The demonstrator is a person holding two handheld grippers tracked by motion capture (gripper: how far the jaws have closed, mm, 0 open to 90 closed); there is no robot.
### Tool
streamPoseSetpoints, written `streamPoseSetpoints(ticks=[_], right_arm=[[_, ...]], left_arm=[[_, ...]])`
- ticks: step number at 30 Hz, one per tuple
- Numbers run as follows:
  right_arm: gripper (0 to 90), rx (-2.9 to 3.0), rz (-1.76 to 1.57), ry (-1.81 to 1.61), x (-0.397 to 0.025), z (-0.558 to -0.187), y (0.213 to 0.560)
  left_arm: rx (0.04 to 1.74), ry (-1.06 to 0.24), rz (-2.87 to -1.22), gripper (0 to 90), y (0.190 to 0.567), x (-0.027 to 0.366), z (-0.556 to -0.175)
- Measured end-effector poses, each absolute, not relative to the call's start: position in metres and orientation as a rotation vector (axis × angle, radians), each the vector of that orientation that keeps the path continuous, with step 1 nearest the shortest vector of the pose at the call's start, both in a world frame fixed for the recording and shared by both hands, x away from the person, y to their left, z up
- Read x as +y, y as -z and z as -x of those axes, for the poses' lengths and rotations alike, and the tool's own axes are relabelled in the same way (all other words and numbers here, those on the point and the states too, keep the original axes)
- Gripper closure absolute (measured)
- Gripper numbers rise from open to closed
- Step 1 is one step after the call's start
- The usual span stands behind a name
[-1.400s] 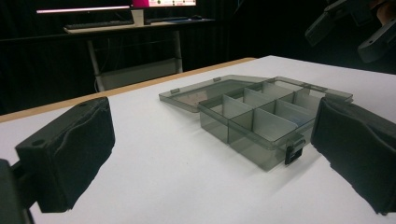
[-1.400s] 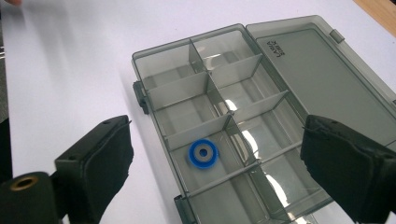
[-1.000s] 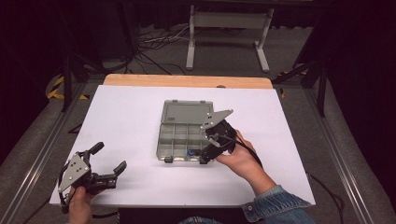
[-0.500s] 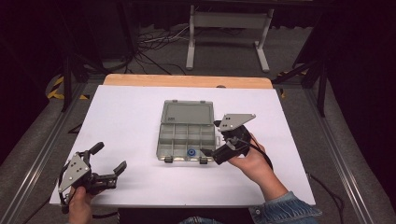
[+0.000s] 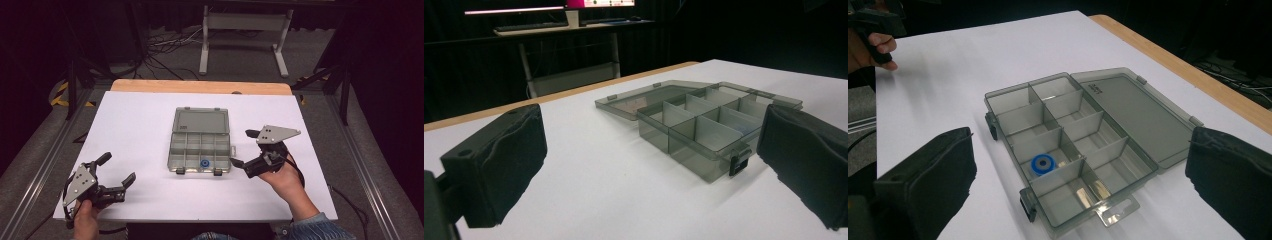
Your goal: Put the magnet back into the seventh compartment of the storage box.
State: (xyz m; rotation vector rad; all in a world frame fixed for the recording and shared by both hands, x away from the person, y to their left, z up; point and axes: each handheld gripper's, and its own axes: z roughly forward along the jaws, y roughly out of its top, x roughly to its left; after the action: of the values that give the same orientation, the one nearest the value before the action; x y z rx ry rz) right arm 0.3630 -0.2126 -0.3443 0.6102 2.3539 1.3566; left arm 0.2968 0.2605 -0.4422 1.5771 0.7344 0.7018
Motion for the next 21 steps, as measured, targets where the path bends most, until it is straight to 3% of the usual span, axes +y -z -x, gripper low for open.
streamPoseSetpoints(ticks=[21], right_arm=[[0.0, 2.165, -0.575, -1.517, -0.255, -0.340, 0.382]], left_arm=[[0.732, -0.699, -1.578, 0.5, 0.442, 0.259, -0.297]])
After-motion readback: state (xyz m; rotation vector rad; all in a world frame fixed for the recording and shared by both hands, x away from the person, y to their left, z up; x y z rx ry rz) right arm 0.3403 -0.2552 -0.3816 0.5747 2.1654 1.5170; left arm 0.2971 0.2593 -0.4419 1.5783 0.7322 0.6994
